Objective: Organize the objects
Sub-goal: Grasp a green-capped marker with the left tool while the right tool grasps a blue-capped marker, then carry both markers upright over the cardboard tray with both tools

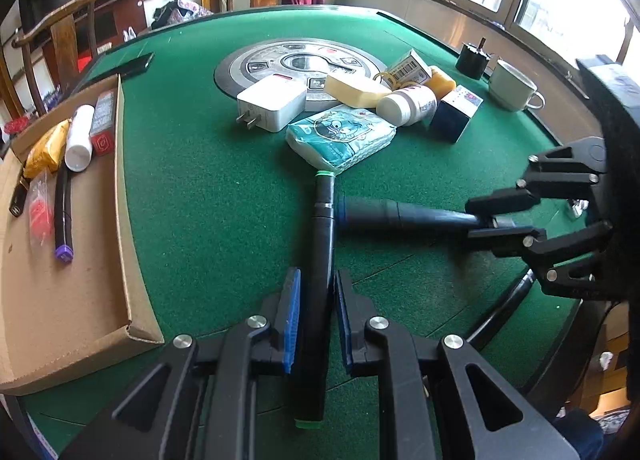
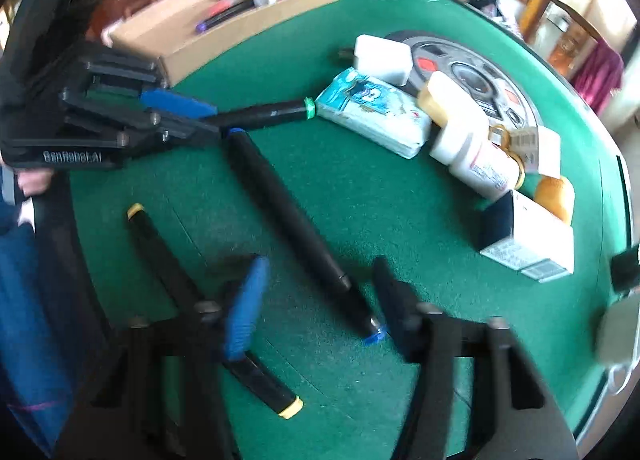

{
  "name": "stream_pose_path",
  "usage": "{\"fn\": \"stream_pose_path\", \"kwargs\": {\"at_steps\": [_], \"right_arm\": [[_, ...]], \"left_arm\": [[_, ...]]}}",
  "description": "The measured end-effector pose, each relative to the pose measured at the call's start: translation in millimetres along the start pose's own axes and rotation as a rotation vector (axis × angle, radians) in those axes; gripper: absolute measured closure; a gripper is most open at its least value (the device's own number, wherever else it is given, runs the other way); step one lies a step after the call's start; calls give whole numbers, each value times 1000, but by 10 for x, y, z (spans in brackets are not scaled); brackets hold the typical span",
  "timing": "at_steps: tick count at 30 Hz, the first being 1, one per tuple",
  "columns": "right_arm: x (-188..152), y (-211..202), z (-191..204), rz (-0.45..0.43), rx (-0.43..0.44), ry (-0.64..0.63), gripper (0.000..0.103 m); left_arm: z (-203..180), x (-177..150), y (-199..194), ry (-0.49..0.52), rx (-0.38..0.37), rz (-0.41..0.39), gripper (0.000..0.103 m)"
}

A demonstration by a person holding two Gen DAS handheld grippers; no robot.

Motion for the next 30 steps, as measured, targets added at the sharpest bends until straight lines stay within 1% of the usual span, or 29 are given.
{"fn": "stream_pose_path", "kwargs": {"at_steps": [2,3,6,10,12,15,17,18,21,26,28,30], "right_arm": [[-35,-13,77,-22,-45,0,86],[-58,-13,139,-38,-81,2,88],[-67,-15,235,-57,-152,31,88],[-93,-57,188,-70,-123,133,89],[-114,-104,154,-80,-83,181,89],[-145,-132,132,-99,-64,227,89],[-131,-136,114,-112,-42,250,89],[-134,-151,104,-119,-34,263,89],[-135,-199,72,-140,-4,302,89],[-159,-272,35,-166,38,349,89],[-163,-244,55,-143,38,335,89],[-169,-203,91,-126,18,311,89]], "left_arm": [[-36,1,9,14,21,-3,87],[-59,3,13,23,36,-5,87],[-65,-1,16,14,50,-14,86],[-83,-11,11,31,62,-24,86],[-93,-9,10,38,66,-22,86],[-71,2,13,17,54,-19,87],[-60,-9,12,-1,52,-32,90],[-50,-13,10,-13,50,-38,90],[7,-15,-17,-59,18,-48,90],[56,-8,-83,-83,-3,-60,90],[54,-16,-76,-81,-5,-54,90],[46,-29,-57,-78,-3,-46,90]]}}
Point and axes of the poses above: each gripper's, at about its wrist camera, not at the fingertips, and y roughly the way its jaws point, z to its left, x to its top, the point moved 2 cm from there along y, roughly the way its jaws point, and after that the axes turned 7 degrees about y, right-handed, at the moved point
